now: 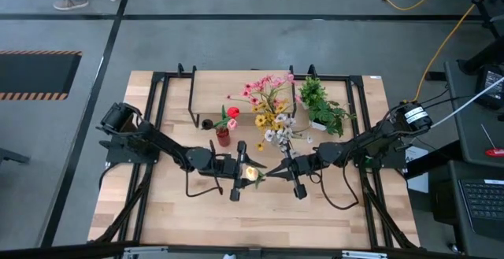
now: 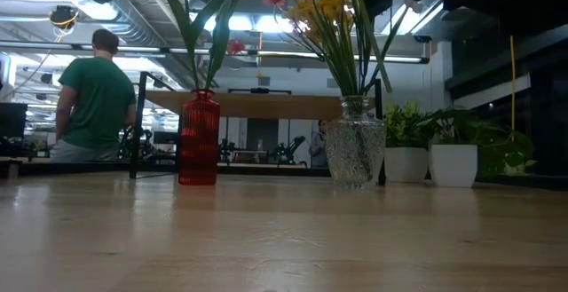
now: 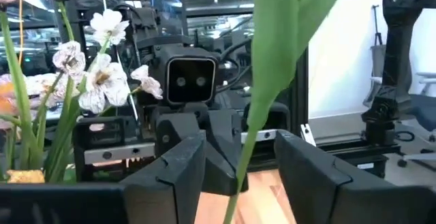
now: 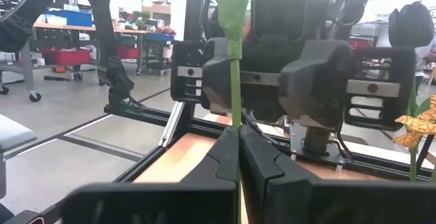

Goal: Pick and place flowers into a vace then onto a shelf
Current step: Put the yellow flower into the red flower vase

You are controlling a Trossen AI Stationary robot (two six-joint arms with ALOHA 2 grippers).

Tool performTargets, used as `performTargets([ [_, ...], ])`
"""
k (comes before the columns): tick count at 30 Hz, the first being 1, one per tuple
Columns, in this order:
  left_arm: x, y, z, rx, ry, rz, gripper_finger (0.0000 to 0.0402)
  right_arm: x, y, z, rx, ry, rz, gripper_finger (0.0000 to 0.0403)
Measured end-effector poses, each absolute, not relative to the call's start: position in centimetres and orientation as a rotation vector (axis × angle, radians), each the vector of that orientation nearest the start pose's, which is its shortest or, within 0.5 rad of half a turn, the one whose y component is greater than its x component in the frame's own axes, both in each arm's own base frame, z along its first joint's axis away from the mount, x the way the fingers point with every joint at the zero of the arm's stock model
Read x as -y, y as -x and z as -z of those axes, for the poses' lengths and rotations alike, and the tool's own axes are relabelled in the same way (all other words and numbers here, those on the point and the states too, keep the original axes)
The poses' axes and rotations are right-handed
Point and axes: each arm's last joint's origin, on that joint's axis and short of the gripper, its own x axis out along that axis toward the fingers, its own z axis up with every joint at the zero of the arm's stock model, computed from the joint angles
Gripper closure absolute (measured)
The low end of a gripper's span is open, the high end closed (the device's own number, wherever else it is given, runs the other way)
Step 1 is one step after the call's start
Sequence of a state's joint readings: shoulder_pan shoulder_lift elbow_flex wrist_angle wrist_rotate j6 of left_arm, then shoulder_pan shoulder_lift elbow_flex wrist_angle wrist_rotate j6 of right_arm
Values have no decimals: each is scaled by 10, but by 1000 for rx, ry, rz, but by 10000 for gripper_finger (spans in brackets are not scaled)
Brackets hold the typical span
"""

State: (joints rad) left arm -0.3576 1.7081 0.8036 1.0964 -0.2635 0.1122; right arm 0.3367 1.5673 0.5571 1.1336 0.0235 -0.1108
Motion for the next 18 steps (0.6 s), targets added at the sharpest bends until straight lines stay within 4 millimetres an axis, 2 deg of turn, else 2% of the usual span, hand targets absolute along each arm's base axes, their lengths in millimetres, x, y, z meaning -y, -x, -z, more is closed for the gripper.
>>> performTargets([
  [12,114,-331,-231,199,-60,104,283,-97,-280,-204,138,87,-306,403],
  [18,114,-331,-231,199,-60,105,327,-97,-280,-204,138,88,-306,403],
])
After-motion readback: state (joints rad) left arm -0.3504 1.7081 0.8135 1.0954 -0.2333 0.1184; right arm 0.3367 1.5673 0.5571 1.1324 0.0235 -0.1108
